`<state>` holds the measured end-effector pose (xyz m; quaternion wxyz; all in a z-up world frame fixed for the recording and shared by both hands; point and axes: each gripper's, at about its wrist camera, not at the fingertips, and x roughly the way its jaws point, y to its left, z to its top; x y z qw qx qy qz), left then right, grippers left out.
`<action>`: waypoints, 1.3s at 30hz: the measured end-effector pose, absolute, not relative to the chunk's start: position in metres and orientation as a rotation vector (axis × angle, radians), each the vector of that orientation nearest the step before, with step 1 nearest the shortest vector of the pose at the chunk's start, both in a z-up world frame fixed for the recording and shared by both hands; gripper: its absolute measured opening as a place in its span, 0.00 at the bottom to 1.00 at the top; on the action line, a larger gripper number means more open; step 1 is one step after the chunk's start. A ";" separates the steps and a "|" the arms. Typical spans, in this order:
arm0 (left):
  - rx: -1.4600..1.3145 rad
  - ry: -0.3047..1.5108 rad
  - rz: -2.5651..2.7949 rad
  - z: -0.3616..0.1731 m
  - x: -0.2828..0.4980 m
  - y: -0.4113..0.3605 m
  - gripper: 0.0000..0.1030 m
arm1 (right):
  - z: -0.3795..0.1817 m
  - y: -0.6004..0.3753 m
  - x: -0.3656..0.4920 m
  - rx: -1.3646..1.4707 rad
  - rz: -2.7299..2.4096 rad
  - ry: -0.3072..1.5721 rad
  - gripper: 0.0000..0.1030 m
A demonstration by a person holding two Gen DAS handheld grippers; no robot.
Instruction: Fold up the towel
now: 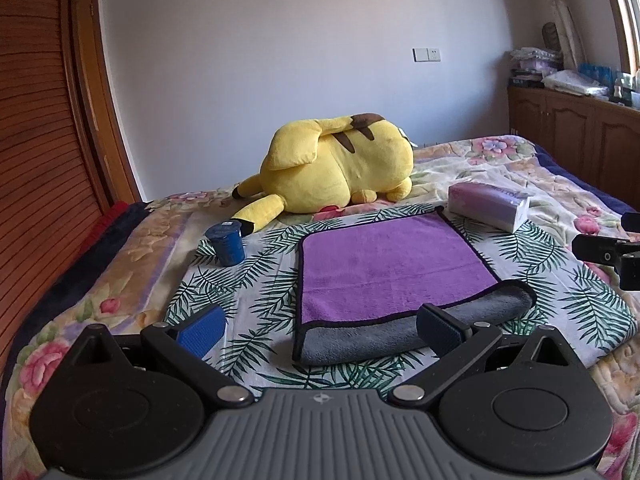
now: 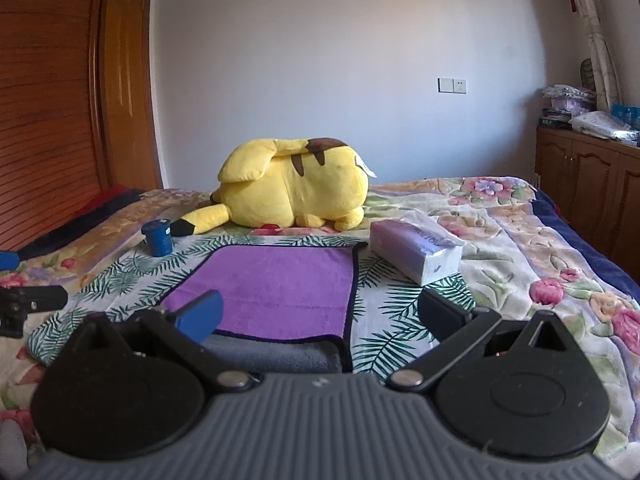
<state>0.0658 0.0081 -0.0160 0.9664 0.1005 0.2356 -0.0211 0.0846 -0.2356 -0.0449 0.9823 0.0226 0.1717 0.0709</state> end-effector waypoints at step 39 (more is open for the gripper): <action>0.222 0.682 -0.087 -0.075 0.183 0.034 1.00 | -0.086 -0.224 0.171 0.021 0.185 0.510 0.99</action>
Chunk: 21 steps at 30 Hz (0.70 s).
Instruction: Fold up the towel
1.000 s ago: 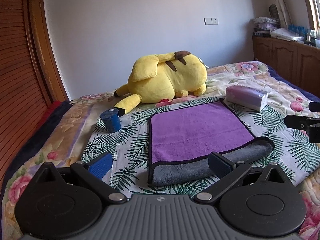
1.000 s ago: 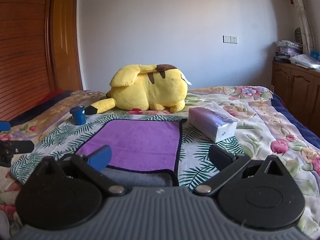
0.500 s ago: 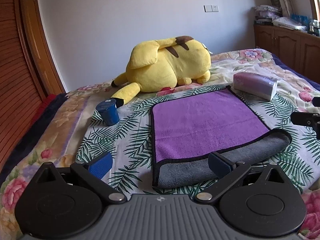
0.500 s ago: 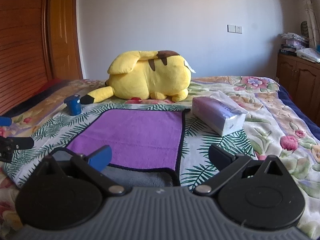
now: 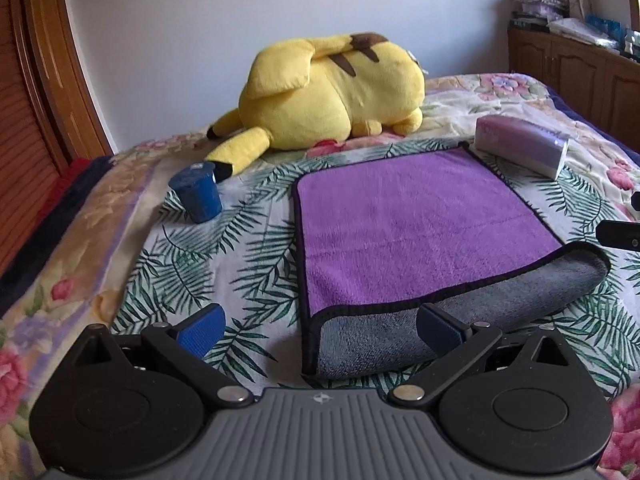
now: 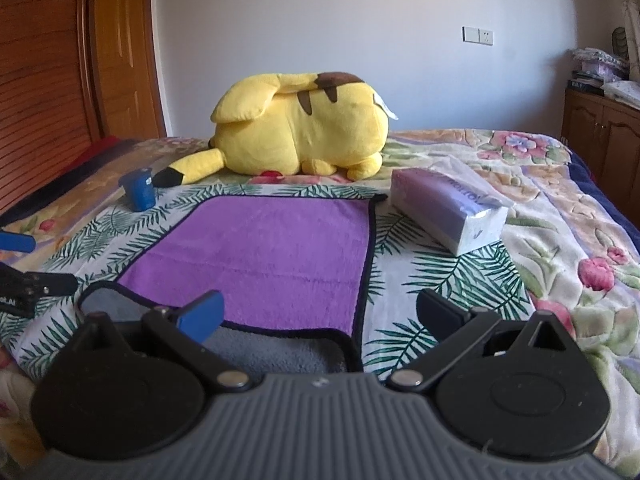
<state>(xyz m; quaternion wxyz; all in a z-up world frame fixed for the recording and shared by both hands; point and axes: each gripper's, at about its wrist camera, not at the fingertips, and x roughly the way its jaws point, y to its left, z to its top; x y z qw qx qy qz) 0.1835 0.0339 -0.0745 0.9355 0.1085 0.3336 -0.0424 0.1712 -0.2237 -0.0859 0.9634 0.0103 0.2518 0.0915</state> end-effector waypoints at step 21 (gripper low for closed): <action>0.115 0.779 -0.165 -0.101 0.221 0.050 0.69 | -0.118 -0.226 0.205 0.013 0.208 0.648 0.85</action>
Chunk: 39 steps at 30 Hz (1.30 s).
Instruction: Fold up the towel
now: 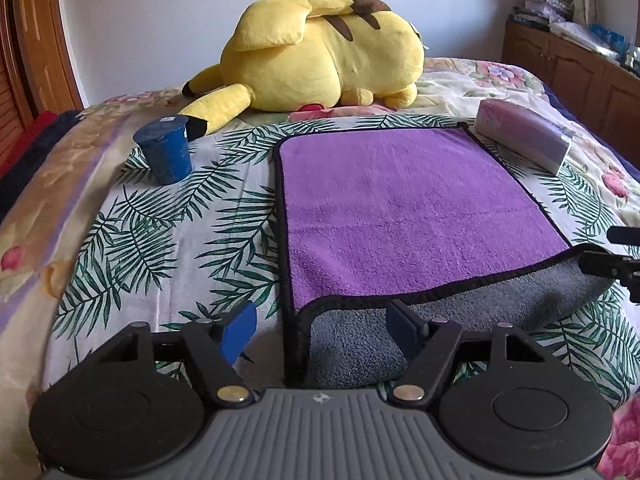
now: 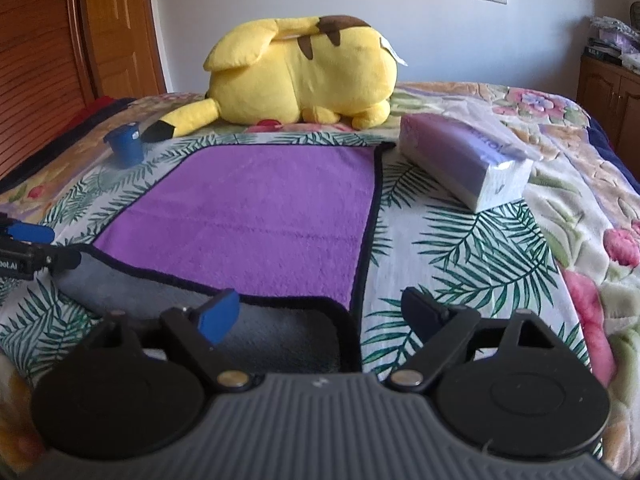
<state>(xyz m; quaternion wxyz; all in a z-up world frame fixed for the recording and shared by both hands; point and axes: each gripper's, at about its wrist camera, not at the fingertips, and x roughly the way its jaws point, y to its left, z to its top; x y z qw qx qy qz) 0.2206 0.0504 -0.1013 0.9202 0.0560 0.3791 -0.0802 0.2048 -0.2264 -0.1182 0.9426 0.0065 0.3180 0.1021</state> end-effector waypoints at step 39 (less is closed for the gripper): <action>0.080 0.830 -0.196 -0.118 0.217 0.052 0.07 | -0.130 -0.235 0.214 0.048 0.275 0.771 0.19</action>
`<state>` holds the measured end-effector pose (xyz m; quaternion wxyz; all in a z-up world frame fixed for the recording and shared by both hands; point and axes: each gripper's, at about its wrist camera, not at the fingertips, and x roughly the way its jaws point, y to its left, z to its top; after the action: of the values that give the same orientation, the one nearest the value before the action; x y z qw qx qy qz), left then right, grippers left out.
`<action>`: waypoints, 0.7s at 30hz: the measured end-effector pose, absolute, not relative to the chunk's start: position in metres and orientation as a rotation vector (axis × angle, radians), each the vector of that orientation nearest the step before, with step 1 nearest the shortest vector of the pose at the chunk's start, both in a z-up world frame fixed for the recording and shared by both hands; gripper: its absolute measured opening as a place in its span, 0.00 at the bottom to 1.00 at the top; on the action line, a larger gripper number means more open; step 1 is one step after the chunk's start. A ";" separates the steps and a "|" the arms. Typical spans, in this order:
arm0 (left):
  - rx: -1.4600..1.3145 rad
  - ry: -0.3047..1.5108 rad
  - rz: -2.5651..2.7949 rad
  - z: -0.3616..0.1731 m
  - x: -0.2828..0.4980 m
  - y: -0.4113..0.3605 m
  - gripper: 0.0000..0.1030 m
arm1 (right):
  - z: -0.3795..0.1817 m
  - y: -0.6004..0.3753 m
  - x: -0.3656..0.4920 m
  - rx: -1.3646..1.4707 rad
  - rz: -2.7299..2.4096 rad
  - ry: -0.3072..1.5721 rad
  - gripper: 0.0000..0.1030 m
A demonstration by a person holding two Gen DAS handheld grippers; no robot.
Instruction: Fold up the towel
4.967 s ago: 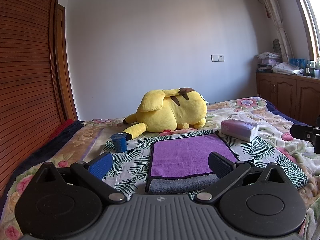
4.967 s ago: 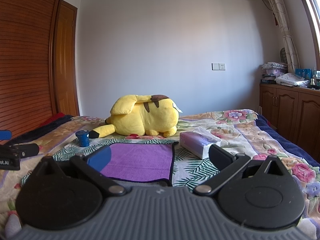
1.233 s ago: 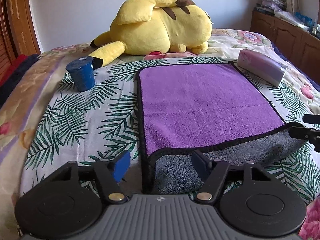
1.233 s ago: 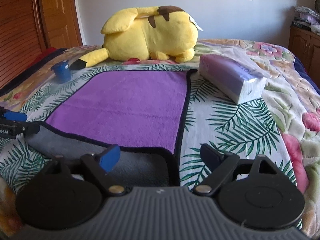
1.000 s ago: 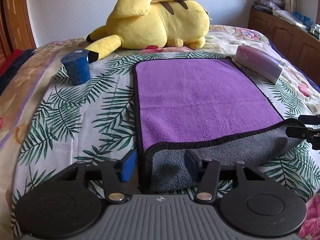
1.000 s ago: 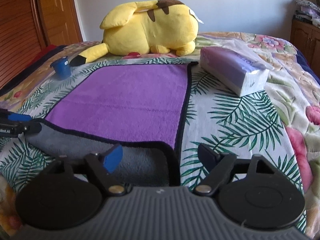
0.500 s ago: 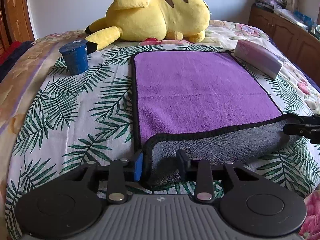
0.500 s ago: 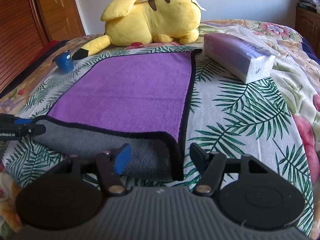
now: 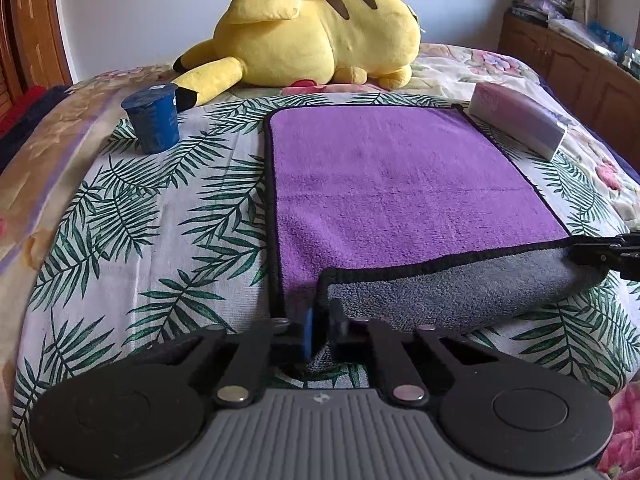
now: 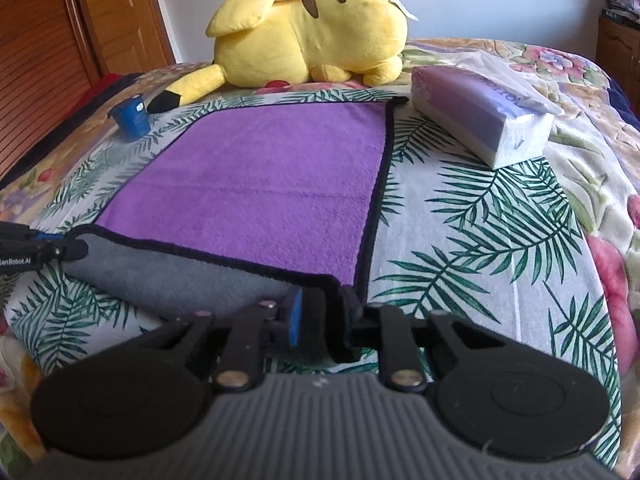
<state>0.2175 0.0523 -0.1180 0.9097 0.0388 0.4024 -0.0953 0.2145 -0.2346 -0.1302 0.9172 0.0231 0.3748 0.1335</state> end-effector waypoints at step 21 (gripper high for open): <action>0.095 0.702 -0.224 -0.085 0.206 0.044 0.05 | -0.112 -0.240 0.211 0.051 0.288 0.664 0.04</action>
<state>0.2062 0.0444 -0.0846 0.9319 0.0464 0.3428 -0.1094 0.2106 -0.2402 -0.1119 0.9350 0.0248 0.3246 0.1408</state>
